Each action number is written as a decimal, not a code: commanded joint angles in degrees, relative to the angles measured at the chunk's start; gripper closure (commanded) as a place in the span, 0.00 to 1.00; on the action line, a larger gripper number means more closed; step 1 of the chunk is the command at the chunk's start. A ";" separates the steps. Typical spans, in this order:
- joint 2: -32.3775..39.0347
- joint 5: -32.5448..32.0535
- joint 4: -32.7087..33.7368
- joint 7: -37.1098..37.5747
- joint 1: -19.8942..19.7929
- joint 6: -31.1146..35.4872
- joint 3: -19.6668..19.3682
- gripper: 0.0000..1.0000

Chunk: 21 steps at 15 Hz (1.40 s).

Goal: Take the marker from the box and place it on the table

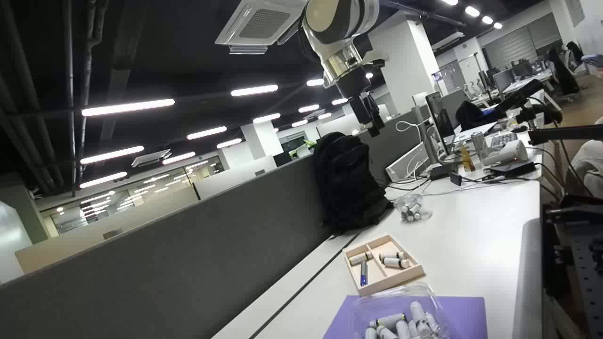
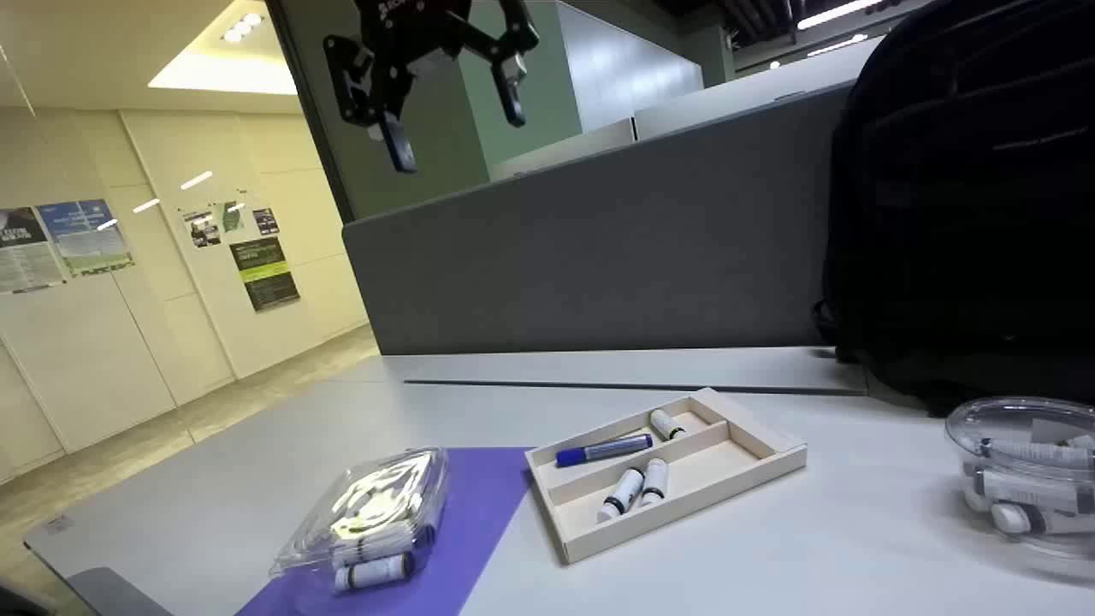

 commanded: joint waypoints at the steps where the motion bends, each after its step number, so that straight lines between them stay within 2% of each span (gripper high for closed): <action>1: 0.04 0.05 0.11 -0.03 -0.11 -0.10 0.11 0.00; 16: 0.01 0.05 0.13 -0.03 -0.11 -0.02 0.11 0.00; 18: 0.14 1.06 -0.72 -0.57 0.08 4.00 -0.34 0.00; 21: 4.16 0.88 -0.17 -1.61 -0.13 14.65 -0.99 0.00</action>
